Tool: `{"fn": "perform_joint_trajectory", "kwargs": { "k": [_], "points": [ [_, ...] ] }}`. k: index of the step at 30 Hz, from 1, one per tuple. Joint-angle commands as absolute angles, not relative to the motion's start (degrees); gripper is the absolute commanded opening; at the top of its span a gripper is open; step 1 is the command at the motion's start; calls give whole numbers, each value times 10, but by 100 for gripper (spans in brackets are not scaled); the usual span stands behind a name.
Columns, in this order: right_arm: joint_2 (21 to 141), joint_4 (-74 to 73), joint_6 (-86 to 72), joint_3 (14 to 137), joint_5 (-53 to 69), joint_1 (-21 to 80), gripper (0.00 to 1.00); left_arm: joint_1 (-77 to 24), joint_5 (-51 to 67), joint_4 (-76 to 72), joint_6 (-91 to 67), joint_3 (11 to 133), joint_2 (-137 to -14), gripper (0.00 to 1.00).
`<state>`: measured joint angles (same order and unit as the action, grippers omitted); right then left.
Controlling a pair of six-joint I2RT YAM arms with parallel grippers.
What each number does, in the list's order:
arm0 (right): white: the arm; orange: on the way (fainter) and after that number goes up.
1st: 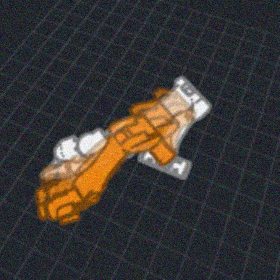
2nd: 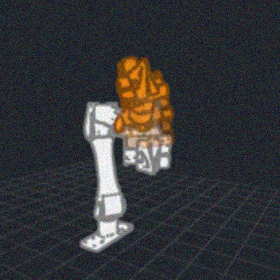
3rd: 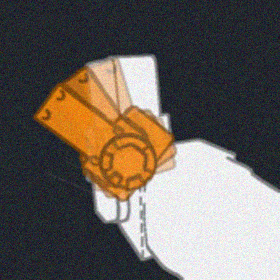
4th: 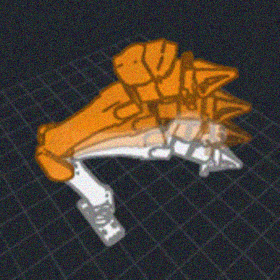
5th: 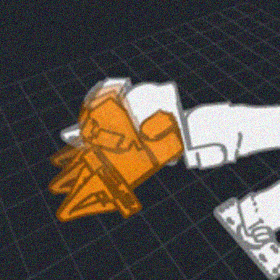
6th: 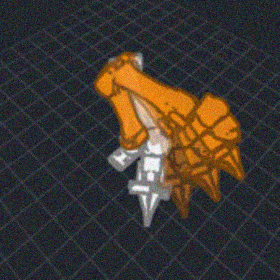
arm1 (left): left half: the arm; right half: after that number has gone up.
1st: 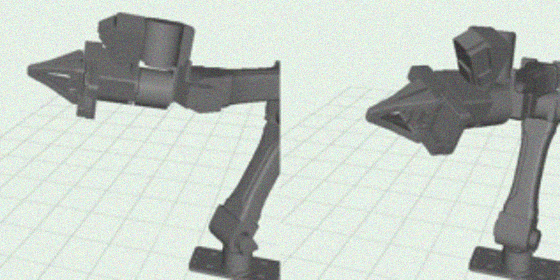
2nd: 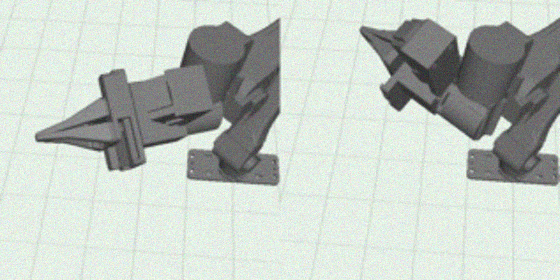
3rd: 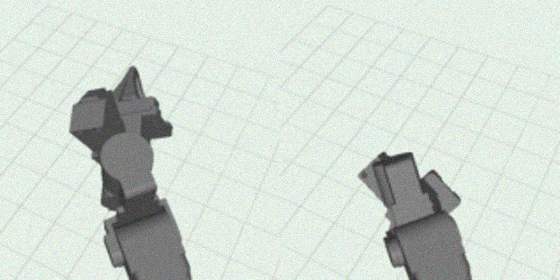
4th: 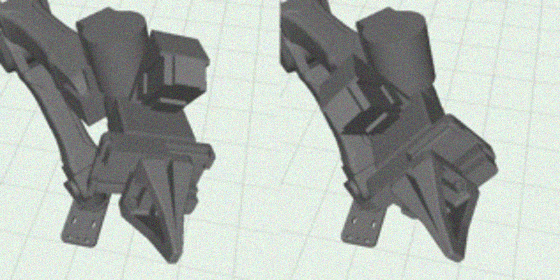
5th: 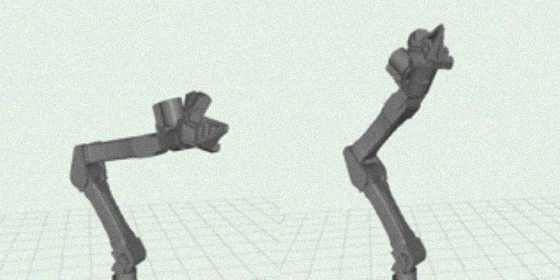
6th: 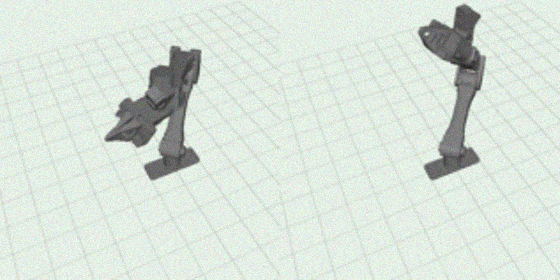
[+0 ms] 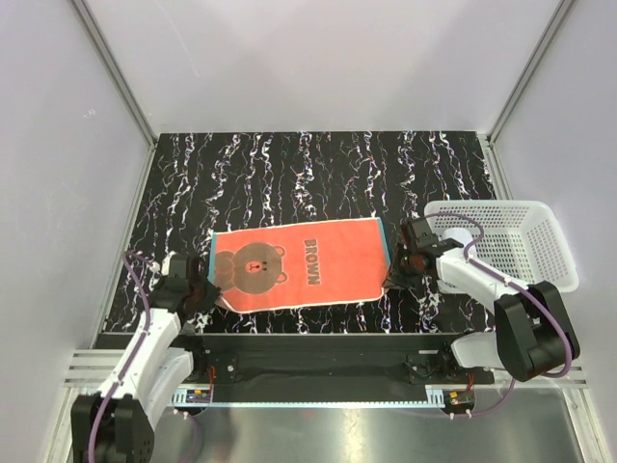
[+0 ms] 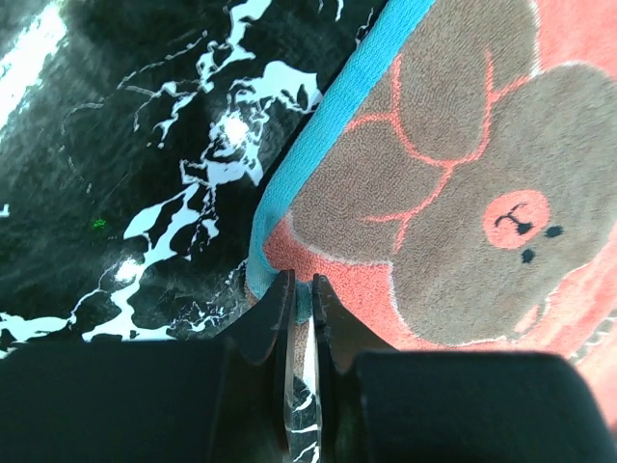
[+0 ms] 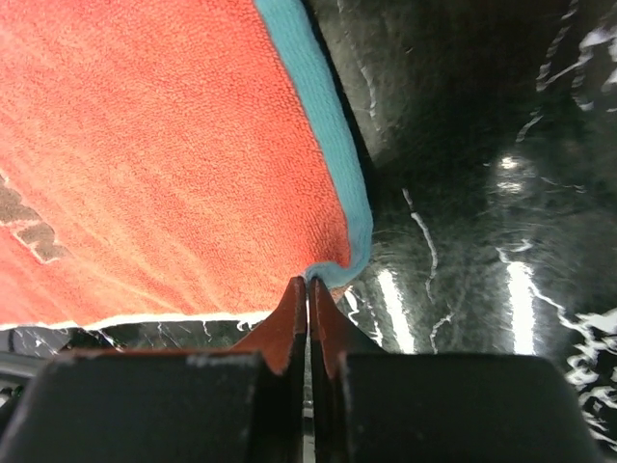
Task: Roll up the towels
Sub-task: Fold the towel
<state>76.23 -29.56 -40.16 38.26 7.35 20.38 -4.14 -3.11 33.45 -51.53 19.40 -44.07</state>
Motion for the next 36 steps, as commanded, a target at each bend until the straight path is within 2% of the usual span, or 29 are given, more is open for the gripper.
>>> {"fn": "perform_joint_trajectory", "kwargs": {
  "k": [1, 12, 18, 27, 36],
  "points": [
    [761, -283, -449, 346, 97, 202, 0, -39, -43, 311, -548, 166, -389, 0],
    [757, -291, -445, 337, 83, 202, 0, -39, -6, 239, -516, 141, -422, 0],
    [751, -313, -439, 351, 69, 201, 0, -39, -13, 260, -512, 153, -434, 0],
    [706, -432, -429, 467, 33, 201, 0, -39, -3, 289, -512, 197, -412, 0],
    [758, -464, -401, 561, 20, 202, 0, -39, -16, 359, -476, 320, -433, 0]
  ]
}}
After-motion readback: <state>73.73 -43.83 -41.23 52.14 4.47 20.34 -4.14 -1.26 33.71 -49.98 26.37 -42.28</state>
